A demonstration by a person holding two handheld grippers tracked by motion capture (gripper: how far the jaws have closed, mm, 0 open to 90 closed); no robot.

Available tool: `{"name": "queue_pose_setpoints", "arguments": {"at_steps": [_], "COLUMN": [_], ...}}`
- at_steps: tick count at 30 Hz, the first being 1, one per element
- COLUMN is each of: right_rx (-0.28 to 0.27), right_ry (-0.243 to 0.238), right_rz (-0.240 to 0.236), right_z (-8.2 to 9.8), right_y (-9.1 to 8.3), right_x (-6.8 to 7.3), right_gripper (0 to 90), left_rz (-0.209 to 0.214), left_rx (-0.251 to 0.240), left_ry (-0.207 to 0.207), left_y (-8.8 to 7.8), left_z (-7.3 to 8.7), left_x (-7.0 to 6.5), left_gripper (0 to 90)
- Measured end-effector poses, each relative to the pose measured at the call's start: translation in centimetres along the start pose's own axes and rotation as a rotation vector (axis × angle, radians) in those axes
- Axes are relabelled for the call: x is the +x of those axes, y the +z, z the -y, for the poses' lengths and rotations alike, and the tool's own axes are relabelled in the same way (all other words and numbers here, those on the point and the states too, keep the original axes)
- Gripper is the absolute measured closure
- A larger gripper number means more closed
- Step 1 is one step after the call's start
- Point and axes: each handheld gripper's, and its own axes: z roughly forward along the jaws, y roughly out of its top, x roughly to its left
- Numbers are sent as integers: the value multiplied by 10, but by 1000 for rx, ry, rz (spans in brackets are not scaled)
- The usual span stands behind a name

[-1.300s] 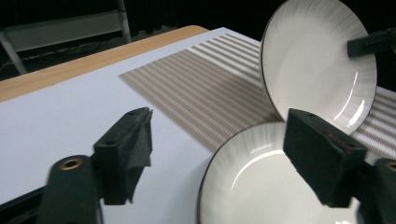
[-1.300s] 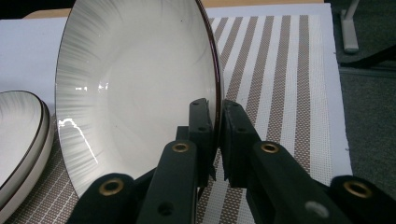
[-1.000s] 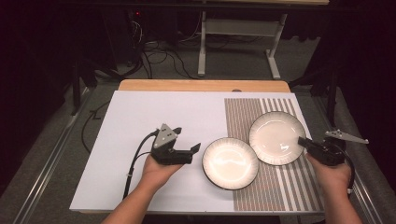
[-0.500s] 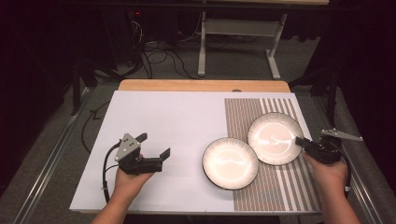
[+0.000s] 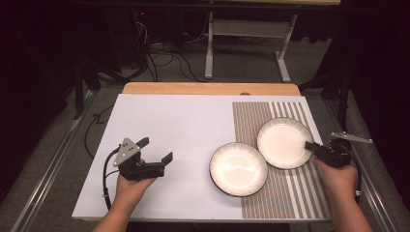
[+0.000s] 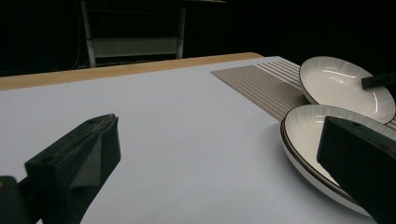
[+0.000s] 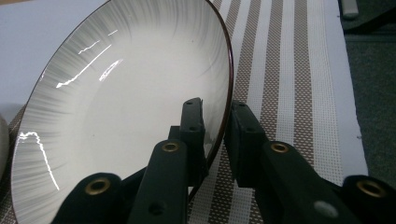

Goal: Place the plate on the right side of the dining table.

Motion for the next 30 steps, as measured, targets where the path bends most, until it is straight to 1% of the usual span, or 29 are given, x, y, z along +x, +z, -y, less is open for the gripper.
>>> {"name": "queue_pose_setpoints", "arguments": {"at_steps": [2,3,5,7,8,11,14,17,21,23,25,30], "right_rx": [18,28,57,52,50,49,46,47,38,20,5,-40], "right_ry": [23,15,19,34,27,34,22,15,0,-8,-6,-45], "right_rz": [8,32,54,44,46,48,53,59,69,67,67,69], "right_z": [0,1,2,2,2,2,2,2,3,2,1,0], "right_y": [4,6,11,14,14,15,15,15,15,12,9,3], "right_x": [-3,-4,-6,-8,-7,-6,-6,-5,-3,-3,-1,5], "right_gripper": [789,791,784,792,793,792,789,783,747,722,698,591], "left_rz": [-2,-2,-2,-4,-4,-7,-9,-15,-16,-16,-14,-17], "left_rx": [-1,1,1,5,4,7,7,13,22,25,27,29], "left_ry": [-1,-2,-1,3,3,5,3,12,15,16,16,25], "left_y": [0,0,1,1,2,2,2,2,4,4,4,4], "left_z": [0,0,0,1,1,1,2,2,3,3,4,4], "left_x": [1,1,1,1,1,1,2,2,1,1,0,0], "left_gripper": [1,0,1,1,0,0,1,1,0,0,0,0]}}
